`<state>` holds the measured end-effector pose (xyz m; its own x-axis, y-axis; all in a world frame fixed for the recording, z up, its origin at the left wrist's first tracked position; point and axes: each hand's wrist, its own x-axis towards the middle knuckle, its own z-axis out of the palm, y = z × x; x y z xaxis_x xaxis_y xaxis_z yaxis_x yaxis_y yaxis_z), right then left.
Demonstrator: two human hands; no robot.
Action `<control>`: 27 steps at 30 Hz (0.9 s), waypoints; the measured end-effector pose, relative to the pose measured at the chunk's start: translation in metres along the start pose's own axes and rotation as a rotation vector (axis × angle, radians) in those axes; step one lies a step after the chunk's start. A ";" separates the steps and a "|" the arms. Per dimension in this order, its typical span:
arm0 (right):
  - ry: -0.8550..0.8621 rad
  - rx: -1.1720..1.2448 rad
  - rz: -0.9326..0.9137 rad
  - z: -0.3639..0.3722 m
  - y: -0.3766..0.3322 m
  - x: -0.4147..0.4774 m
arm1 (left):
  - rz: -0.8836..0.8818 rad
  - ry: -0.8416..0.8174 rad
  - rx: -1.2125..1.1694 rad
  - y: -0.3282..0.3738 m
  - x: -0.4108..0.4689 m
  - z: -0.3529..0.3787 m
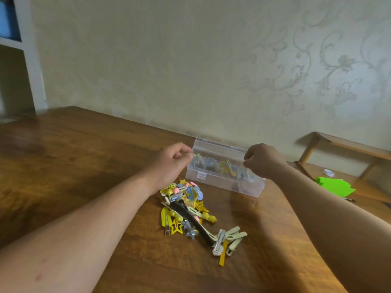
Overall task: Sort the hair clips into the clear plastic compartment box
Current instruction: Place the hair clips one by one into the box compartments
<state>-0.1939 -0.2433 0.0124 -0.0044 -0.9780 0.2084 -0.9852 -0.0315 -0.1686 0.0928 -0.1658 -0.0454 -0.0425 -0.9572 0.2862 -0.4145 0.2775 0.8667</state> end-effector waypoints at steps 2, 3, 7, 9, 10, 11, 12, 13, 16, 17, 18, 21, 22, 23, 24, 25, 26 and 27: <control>0.076 0.053 -0.011 -0.003 -0.004 -0.013 | 0.002 -0.005 -0.004 0.001 0.000 0.000; 0.123 0.115 -0.018 -0.006 -0.008 -0.023 | 0.001 -0.007 -0.005 0.001 -0.001 0.000; 0.252 0.468 -0.131 -0.015 -0.037 -0.073 | 0.002 -0.034 0.006 0.002 -0.002 0.000; 0.209 0.552 -0.240 -0.014 -0.051 -0.100 | -0.001 -0.040 0.023 0.003 -0.003 0.000; 0.161 0.555 -0.282 -0.010 -0.056 -0.110 | -0.003 -0.041 0.035 0.003 -0.003 0.000; 0.107 0.546 -0.309 -0.005 -0.061 -0.117 | 0.001 -0.044 0.043 0.003 -0.004 0.001; 0.053 0.529 -0.323 0.001 -0.063 -0.122 | 0.006 -0.047 0.045 0.003 -0.003 0.001; 0.001 0.503 -0.334 0.007 -0.065 -0.125 | 0.010 -0.049 0.046 0.003 -0.003 0.001; -0.104 0.415 -0.366 0.021 -0.065 -0.128 | 0.019 -0.052 0.045 0.002 -0.004 0.002; -0.120 0.407 -0.362 0.023 -0.064 -0.128 | 0.025 -0.055 0.044 0.002 -0.004 0.002; -0.133 0.406 -0.355 0.024 -0.064 -0.127 | 0.031 -0.057 0.045 0.001 -0.003 0.002; -0.151 0.376 -0.361 0.025 -0.067 -0.128 | 0.037 -0.056 0.042 0.001 -0.002 0.003; -0.148 0.361 -0.369 0.025 -0.068 -0.128 | 0.036 -0.056 0.036 0.001 -0.002 0.003; -0.145 0.353 -0.374 0.025 -0.069 -0.128 | 0.036 -0.057 0.029 0.001 -0.002 0.003; -0.144 0.352 -0.374 0.025 -0.069 -0.128 | 0.034 -0.059 0.024 0.001 -0.002 0.003; -0.147 0.357 -0.372 0.025 -0.069 -0.128 | 0.034 -0.059 0.022 0.001 -0.002 0.002; -0.152 0.360 -0.367 0.025 -0.069 -0.128 | 0.032 -0.058 0.021 0.001 -0.003 0.002; -0.157 0.362 -0.363 0.025 -0.069 -0.127 | 0.031 -0.059 0.016 0.001 -0.003 0.002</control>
<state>-0.1211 -0.1217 -0.0269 0.3791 -0.9091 0.1730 -0.7962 -0.4157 -0.4397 0.0905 -0.1627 -0.0459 -0.1085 -0.9515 0.2880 -0.4268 0.3062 0.8509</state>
